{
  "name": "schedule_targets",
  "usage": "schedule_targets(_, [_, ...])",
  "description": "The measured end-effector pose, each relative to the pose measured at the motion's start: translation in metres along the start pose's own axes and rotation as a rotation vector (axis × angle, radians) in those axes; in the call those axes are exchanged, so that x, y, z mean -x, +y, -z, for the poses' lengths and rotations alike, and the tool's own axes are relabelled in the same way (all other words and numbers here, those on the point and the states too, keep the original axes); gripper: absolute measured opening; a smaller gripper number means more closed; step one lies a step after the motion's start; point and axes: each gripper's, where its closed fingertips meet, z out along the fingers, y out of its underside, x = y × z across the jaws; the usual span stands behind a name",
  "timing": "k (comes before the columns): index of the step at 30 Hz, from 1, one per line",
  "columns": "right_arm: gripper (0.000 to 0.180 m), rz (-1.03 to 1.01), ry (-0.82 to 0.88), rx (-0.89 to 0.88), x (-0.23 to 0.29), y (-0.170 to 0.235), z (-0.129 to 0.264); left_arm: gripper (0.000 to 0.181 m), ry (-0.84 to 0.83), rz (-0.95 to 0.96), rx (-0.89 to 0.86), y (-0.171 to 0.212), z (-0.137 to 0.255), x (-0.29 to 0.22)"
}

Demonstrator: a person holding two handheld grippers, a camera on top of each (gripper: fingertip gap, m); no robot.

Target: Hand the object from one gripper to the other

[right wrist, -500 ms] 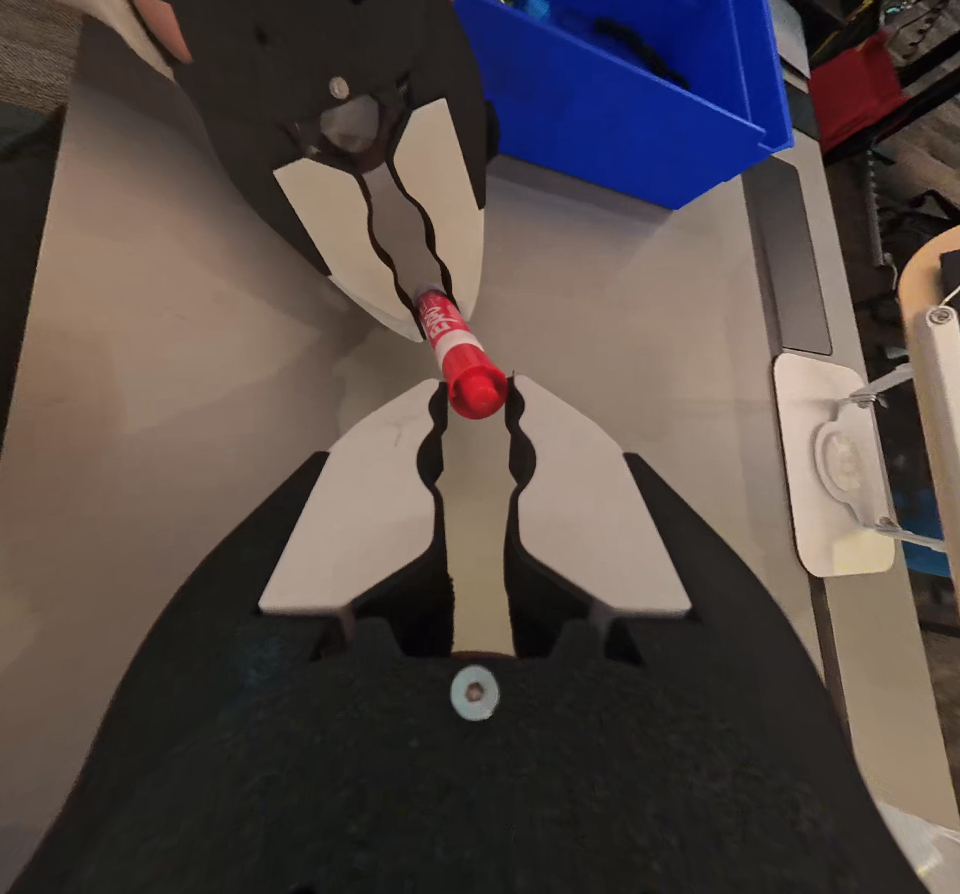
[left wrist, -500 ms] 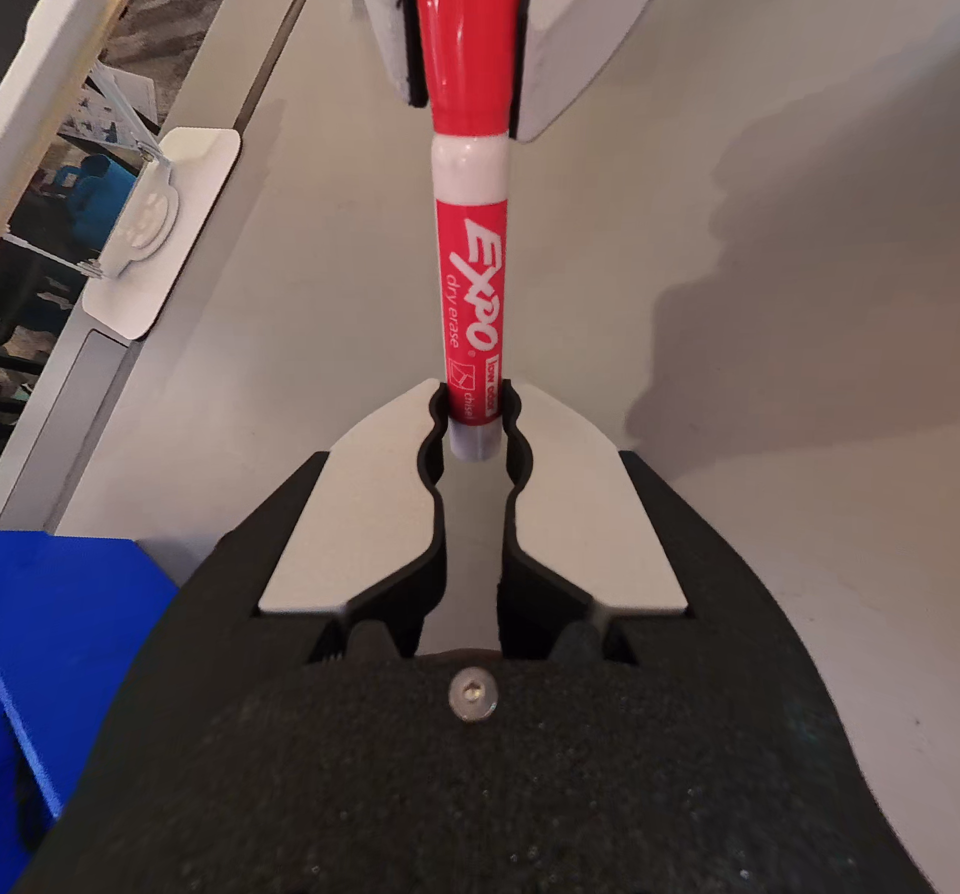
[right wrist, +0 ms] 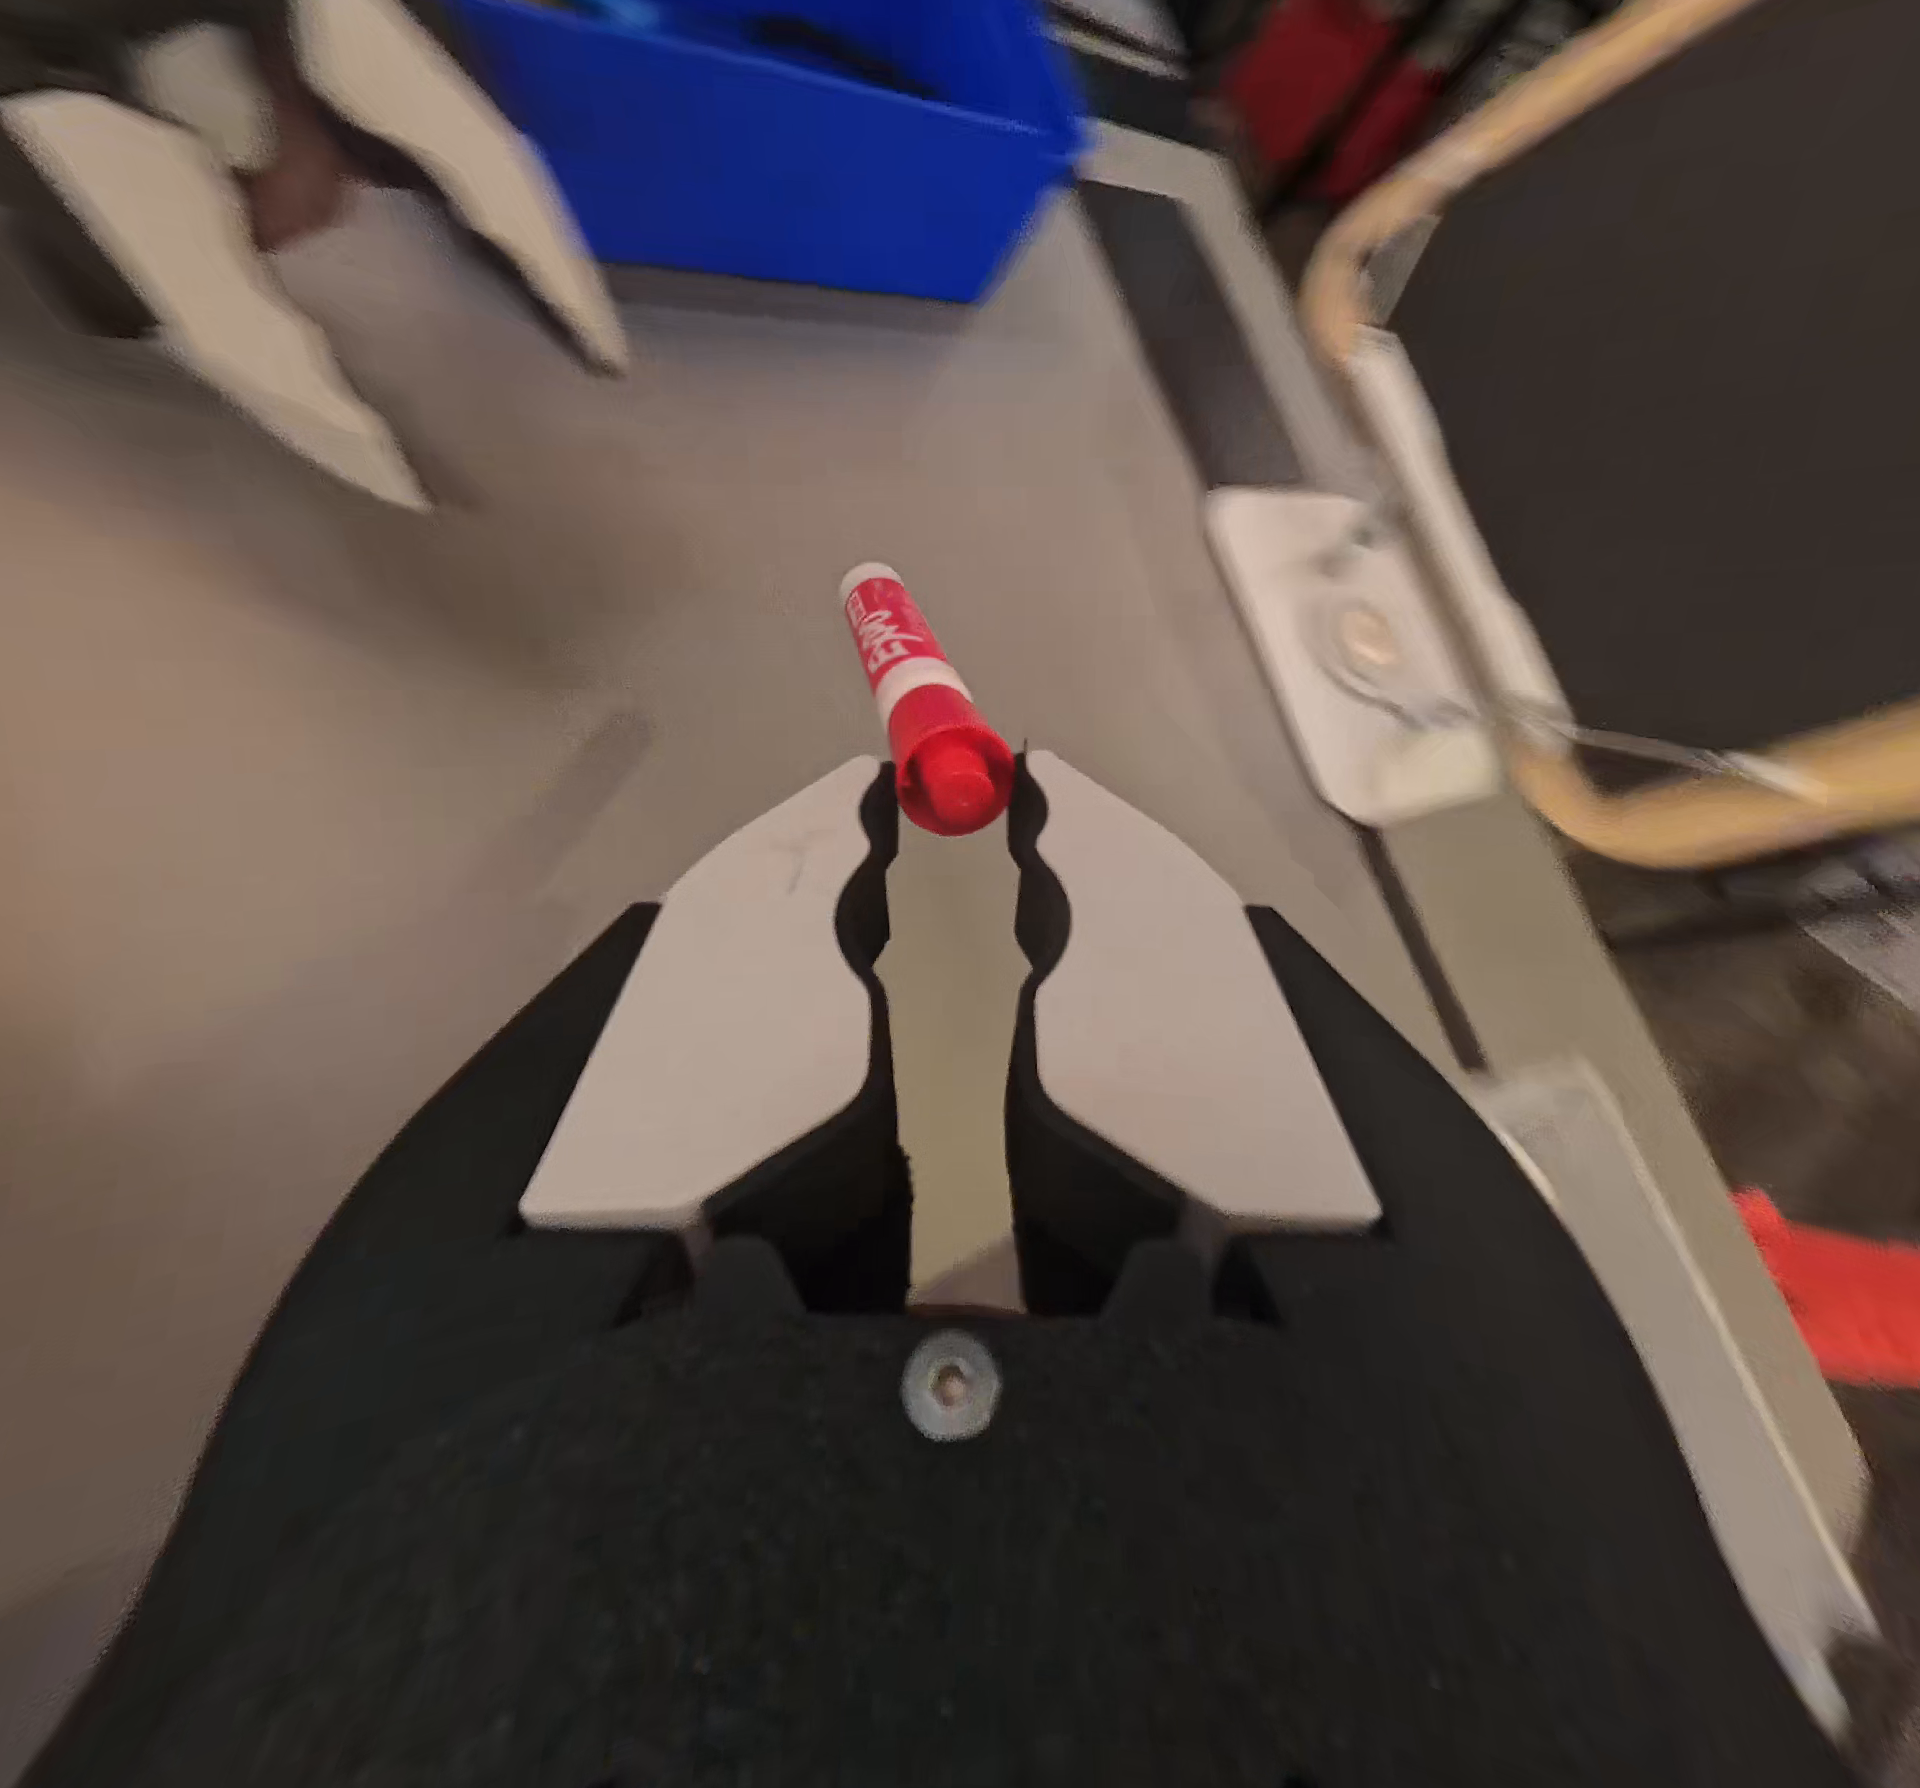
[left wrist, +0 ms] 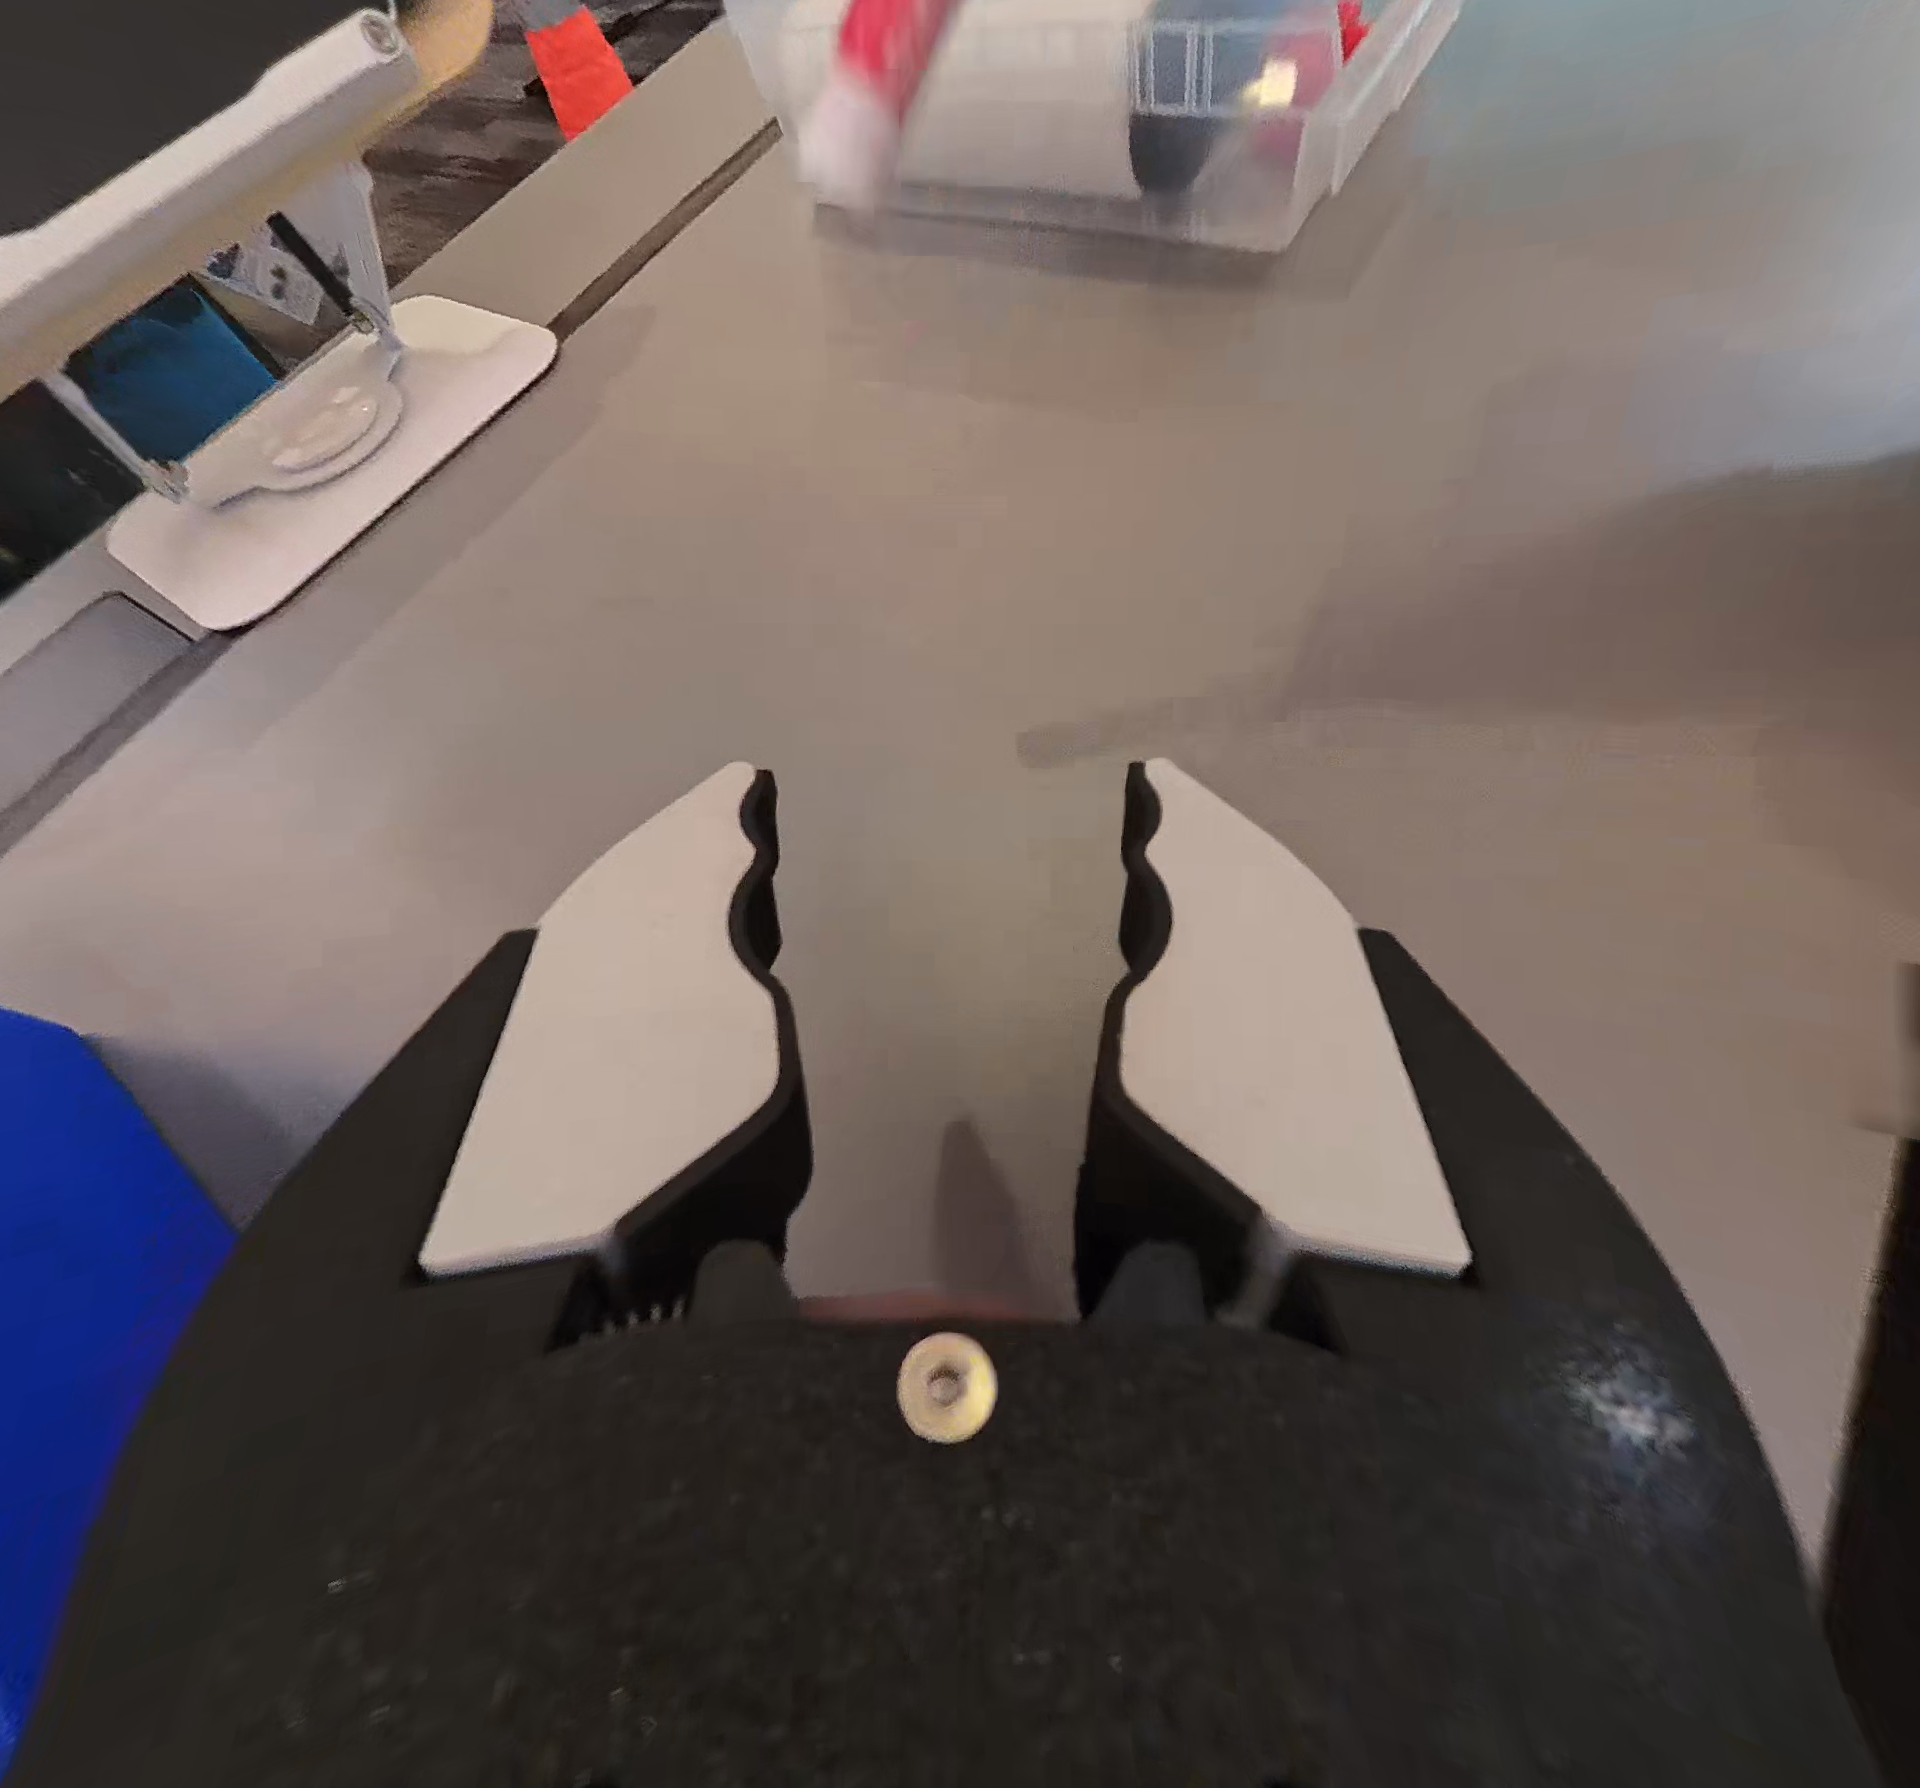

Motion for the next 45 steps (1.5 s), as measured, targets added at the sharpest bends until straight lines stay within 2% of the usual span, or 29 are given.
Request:
schedule_targets(2, [0.020,-0.093,0.198,0.015,-0.051,0.024,0.046,0.056,-0.001,0.073,-0.038,0.002,0.011,-0.002])
schedule_targets(5, [0.020,-0.241,0.469,0.104,-0.109,0.085,0.114,0.053,-0.023,0.156,-0.067,0.012,0.027,-0.006])
schedule_targets(9, [0.020,-0.415,0.648,0.312,-0.136,0.177,0.157,0.054,-0.037,0.231,-0.099,0.017,0.045,-0.012])
schedule_targets(13, [0.019,-0.540,0.711,0.374,-0.149,0.233,0.143,0.053,-0.066,0.258,-0.123,0.018,0.054,-0.012])
schedule_targets(19, [0.020,-0.566,0.814,0.452,-0.169,0.274,0.096,0.053,-0.045,0.260,-0.085,0.026,0.047,-0.017])
schedule_targets(22, [0.020,-0.652,0.765,0.546,-0.168,0.300,0.071,0.053,-0.055,0.251,-0.084,0.026,0.048,-0.016])
schedule_targets(27, [0.021,-0.809,0.692,0.655,-0.153,0.321,0.060,0.055,-0.093,0.292,-0.086,0.032,0.052,-0.004])
schedule_targets(28, [0.022,-0.819,0.681,0.650,-0.152,0.321,0.061,0.056,-0.096,0.307,-0.086,0.033,0.052,-0.002])
schedule_targets(30, [0.040,-0.836,0.670,0.662,-0.148,0.319,0.071,0.057,-0.086,0.330,-0.088,0.035,0.053,-0.001])
schedule_targets(33, [0.052,-0.866,0.668,0.637,-0.141,0.298,0.095,0.057,-0.095,0.330,-0.091,0.034,0.054,0.000])
schedule_targets(34, [0.058,-0.877,0.693,0.581,-0.142,0.283,0.105,0.056,-0.102,0.326,-0.099,0.032,0.055,0.000])
schedule_targets(37, [0.049,-0.836,0.713,0.253,-0.146,0.204,0.122,0.056,-0.096,0.328,-0.115,0.028,0.055,-0.001])
schedule_targets(40, [0.049,-0.777,0.508,-0.209,-0.112,0.101,0.088,0.056,-0.087,0.330,-0.104,0.030,0.052,-0.001])
schedule_targets(42, [0.049,-0.830,0.240,-0.464,-0.048,0.052,0.046,0.056,-0.078,0.329,-0.103,0.030,0.052,-0.001])
schedule_targets(43, [0.049,-0.851,0.120,-0.530,-0.011,0.041,0.026,0.056,-0.076,0.328,-0.102,0.030,0.052,-0.002])
schedule_targets(45, [0.047,-0.817,0.063,-0.534,0.043,0.040,-0.006,0.055,-0.074,0.332,-0.078,0.034,0.054,0.000])
